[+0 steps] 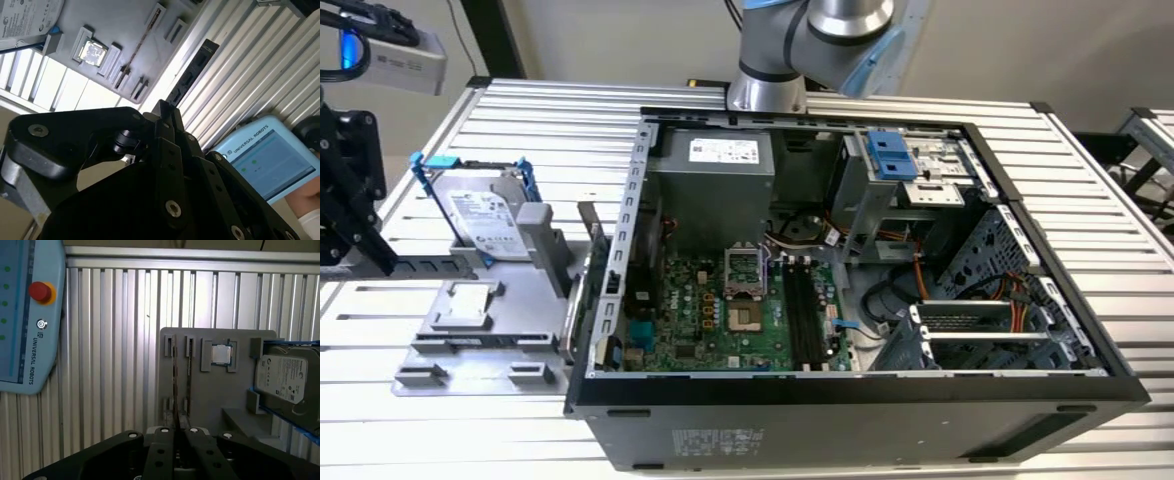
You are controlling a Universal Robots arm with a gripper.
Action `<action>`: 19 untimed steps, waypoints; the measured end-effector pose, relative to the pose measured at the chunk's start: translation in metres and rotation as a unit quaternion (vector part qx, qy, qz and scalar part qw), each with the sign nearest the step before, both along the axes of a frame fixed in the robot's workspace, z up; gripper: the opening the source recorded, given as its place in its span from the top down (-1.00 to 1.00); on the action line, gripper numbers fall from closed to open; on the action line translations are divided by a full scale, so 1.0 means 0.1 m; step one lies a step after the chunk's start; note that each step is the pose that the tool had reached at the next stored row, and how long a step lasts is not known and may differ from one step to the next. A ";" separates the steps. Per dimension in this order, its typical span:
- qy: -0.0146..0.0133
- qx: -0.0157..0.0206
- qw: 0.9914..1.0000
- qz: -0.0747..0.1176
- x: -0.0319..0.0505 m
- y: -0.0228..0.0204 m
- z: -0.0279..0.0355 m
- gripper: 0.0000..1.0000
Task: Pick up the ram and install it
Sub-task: 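Pick up the ram and move it above insertion slot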
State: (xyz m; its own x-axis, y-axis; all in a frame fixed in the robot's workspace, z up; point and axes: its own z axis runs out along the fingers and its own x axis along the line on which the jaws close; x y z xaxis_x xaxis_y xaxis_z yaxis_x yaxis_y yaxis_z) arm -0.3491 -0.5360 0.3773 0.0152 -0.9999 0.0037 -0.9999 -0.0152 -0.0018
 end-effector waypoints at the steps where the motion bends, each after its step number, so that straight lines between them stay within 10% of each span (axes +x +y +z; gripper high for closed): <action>1: 0.000 0.000 1.000 0.000 0.000 0.000 0.001 1.00; 9: 0.000 0.000 1.000 0.000 0.012 0.000 0.005 1.00; 19: 0.000 0.000 1.000 0.000 0.012 0.000 0.158 1.00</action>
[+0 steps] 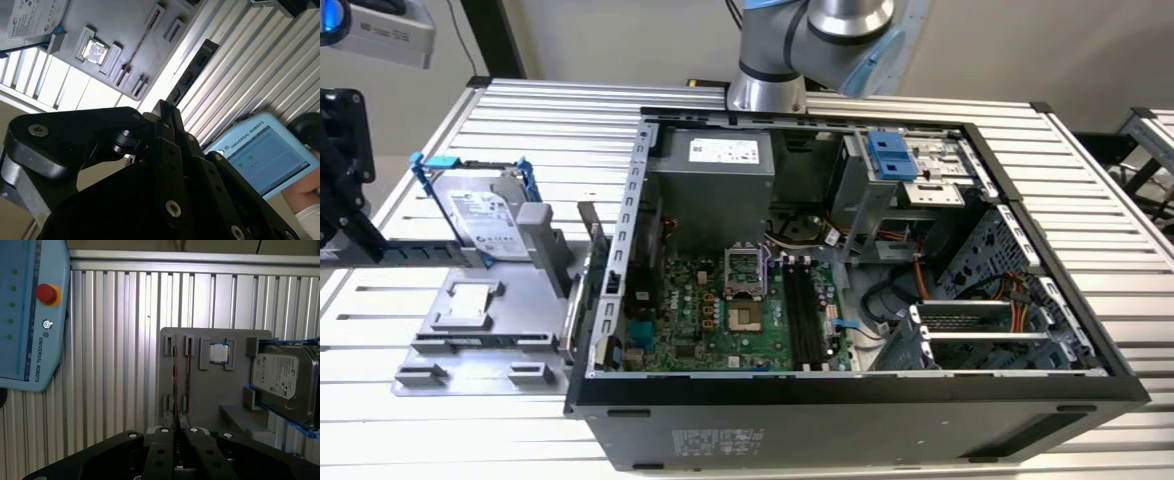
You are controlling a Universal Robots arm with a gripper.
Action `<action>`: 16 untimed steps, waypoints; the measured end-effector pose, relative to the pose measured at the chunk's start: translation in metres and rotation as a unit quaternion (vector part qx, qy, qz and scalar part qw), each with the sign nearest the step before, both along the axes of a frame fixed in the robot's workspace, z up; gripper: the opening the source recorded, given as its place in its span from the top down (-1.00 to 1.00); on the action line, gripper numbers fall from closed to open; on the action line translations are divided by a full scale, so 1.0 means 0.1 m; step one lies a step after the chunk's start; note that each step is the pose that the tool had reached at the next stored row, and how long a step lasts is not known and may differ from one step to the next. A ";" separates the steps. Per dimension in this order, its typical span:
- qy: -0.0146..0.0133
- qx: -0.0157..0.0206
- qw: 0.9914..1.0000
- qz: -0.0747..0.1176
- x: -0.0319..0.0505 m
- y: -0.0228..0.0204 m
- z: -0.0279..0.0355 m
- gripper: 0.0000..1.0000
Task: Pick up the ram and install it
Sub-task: 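Pick up the ram and move it above insertion slot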
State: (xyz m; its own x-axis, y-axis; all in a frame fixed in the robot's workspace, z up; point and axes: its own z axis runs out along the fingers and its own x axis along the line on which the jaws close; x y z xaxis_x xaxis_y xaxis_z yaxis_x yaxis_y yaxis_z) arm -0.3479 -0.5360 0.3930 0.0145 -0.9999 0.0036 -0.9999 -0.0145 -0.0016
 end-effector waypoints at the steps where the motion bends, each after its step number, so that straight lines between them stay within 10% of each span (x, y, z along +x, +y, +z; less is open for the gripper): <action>1: 0.000 0.000 1.000 0.000 0.000 0.000 0.001 1.00; 16: 0.004 0.000 1.000 0.000 0.444 0.000 0.005 1.00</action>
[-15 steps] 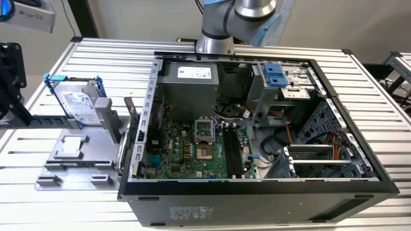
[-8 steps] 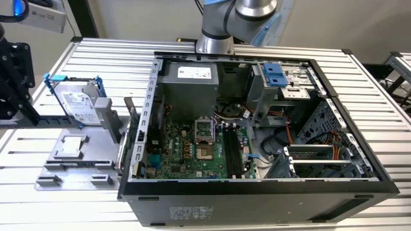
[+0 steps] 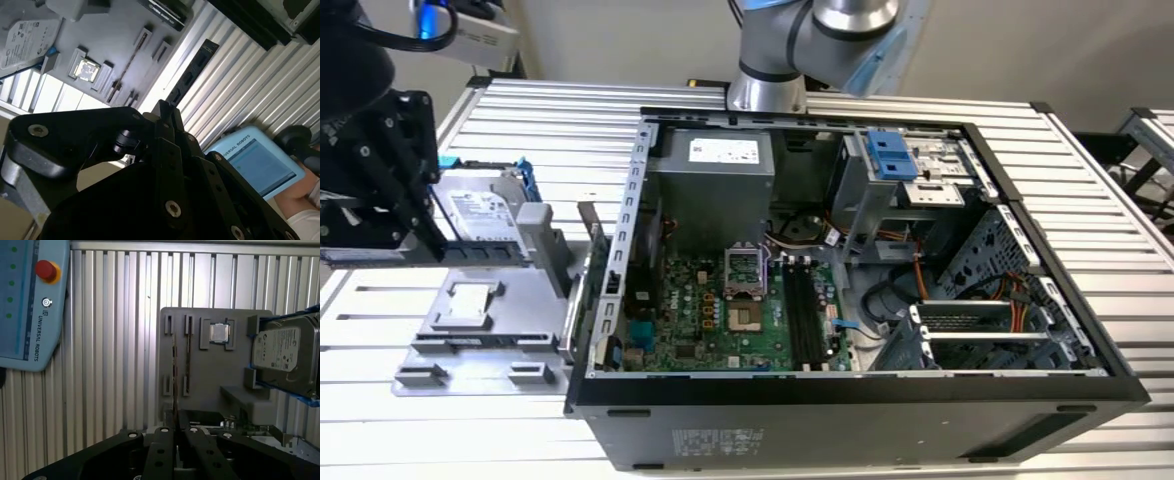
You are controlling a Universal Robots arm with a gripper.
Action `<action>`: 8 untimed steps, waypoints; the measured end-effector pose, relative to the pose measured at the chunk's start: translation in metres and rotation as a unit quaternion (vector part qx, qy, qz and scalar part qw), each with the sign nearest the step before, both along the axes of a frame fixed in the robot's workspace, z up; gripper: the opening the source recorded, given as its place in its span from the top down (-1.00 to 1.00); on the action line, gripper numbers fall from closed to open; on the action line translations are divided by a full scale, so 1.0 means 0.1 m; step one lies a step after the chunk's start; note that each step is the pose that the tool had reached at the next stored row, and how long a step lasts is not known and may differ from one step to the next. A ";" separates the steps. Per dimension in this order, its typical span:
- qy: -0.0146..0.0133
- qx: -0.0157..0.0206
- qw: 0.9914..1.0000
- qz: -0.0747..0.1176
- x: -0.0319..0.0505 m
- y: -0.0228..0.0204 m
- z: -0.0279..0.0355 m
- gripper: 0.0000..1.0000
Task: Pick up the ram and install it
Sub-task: 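Pick up the ram and move it above insertion slot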
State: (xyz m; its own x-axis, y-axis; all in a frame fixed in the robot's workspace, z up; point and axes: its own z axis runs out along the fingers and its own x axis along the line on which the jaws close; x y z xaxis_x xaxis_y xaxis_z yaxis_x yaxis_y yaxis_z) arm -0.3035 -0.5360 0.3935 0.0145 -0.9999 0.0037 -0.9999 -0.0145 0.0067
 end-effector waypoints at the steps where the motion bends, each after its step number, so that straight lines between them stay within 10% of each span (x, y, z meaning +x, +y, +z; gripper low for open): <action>1: 0.000 0.000 1.000 0.000 0.032 0.000 0.000 1.00; 8: 0.001 0.000 1.000 0.000 0.301 0.000 0.000 1.00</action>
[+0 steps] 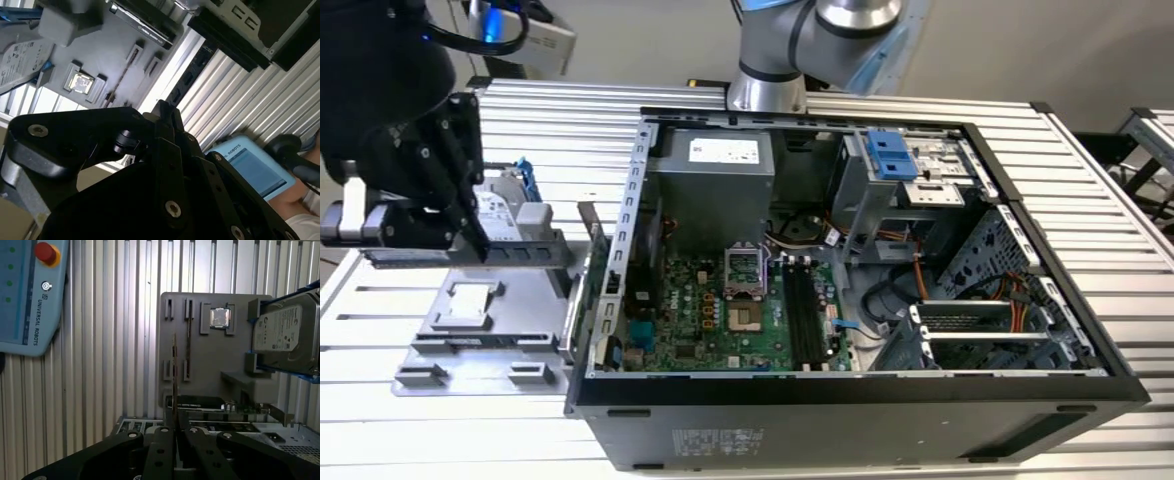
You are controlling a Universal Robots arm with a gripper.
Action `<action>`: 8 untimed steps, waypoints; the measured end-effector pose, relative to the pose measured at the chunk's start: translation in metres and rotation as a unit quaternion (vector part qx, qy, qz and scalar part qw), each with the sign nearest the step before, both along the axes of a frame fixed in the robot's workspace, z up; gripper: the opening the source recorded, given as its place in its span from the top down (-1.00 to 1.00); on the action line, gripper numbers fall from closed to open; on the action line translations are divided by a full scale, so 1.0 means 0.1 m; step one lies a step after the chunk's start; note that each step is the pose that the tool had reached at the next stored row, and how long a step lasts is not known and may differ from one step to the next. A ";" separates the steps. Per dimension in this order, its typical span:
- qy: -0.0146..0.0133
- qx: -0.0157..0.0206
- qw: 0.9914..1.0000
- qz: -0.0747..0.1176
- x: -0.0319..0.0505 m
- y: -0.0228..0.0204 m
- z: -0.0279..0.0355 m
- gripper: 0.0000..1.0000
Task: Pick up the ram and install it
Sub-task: 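Pick up the ram and move it above insertion slot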
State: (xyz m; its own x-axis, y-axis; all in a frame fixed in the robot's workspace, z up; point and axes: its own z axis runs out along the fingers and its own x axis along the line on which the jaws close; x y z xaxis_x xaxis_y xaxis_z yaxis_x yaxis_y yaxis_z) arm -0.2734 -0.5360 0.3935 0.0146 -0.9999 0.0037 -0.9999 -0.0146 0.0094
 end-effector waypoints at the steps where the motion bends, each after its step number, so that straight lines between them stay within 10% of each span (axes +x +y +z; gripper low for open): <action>1: 0.000 0.000 1.000 0.000 0.044 0.000 0.000 1.00; 8: 0.002 0.000 1.000 0.000 0.353 0.000 0.000 1.00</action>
